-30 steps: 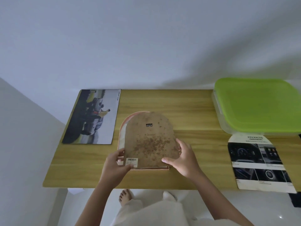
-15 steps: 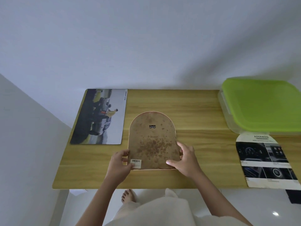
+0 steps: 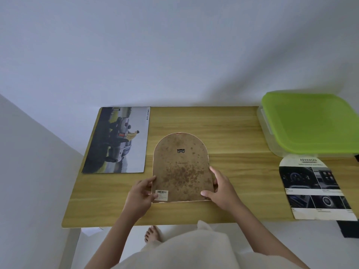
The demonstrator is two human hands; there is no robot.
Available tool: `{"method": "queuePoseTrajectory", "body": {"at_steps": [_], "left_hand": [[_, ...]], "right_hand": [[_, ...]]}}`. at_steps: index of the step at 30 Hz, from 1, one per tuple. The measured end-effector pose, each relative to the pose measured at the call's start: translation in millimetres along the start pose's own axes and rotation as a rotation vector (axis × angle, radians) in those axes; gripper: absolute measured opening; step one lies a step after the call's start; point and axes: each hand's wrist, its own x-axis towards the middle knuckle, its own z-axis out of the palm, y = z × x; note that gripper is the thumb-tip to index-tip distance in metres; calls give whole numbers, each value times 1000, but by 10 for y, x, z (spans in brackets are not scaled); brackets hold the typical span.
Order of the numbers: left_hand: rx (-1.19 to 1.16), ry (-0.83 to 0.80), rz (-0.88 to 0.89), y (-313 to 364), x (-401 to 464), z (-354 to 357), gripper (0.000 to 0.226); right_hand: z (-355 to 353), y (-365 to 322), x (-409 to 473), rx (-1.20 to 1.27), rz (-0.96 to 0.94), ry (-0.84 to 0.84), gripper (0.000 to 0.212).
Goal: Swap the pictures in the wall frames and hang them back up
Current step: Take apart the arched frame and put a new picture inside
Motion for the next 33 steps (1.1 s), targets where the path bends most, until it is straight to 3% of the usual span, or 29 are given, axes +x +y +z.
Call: {"method": "queuePoseTrajectory", "body": {"at_steps": [5, 15, 20, 22, 27, 33], "left_hand": [[5, -31, 7, -18, 52, 4, 59], [48, -109, 11, -36, 129, -27, 64], [97, -198, -20, -8, 213, -44, 74], [87, -207, -35, 6, 222, -42, 74], [62, -206, -48, 27, 223, -42, 73], [66, -191, -44, 75, 176, -69, 72]], "right_hand": [[-59, -24, 101, -71, 16, -113, 98], [-84, -105, 181, -206, 0, -134, 105], [-176, -285, 425, -354, 40, -284, 135], [-209, -377, 566, -382, 43, -324, 136], [-236, -498, 765, -371, 46, -209, 121], [-217, -529, 784, -360, 45, -173, 123]]}}
